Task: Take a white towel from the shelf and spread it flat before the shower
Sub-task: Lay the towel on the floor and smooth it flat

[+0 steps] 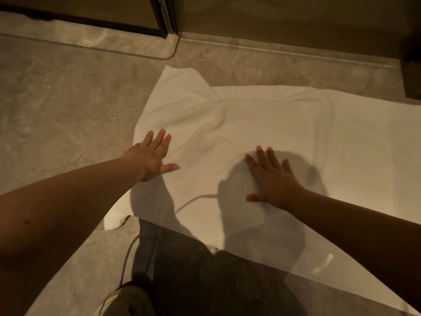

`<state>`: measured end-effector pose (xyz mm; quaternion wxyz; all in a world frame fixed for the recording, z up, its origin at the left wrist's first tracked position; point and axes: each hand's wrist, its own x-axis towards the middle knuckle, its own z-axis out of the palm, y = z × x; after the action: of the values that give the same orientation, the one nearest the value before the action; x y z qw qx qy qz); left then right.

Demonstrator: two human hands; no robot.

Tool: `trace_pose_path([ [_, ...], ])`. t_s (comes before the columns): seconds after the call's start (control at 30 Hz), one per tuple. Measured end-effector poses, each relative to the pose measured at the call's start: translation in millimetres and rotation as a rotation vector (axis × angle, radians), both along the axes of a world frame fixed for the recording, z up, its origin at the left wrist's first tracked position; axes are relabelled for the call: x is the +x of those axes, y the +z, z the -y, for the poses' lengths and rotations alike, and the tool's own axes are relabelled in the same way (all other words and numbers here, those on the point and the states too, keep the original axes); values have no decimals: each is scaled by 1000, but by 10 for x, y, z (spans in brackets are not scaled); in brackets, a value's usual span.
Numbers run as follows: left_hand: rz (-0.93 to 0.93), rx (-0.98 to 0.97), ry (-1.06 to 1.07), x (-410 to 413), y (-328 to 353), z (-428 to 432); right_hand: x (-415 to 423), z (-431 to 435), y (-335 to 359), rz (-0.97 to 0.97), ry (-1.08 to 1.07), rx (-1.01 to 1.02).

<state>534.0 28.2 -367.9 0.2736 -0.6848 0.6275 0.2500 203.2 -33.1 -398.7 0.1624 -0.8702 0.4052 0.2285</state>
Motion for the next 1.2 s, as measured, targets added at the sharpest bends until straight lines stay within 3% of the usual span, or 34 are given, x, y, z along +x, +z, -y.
trace_pose_path([
  [0.2,120,87,-128,100,72,83,-3,1,7,15,-14,19],
  [0.6,35,73,-23,247,72,113,-157,-64,-27,22,32,15],
  [0.8,187,115,-77,295,73,84,-142,-68,4,32,33,23],
  [1.03,40,-169,-30,147,-26,256,49,320,209,300,-67,-178],
  [1.2,-108,-336,11,-156,-56,663,362,748,264,322,-157,-198],
])
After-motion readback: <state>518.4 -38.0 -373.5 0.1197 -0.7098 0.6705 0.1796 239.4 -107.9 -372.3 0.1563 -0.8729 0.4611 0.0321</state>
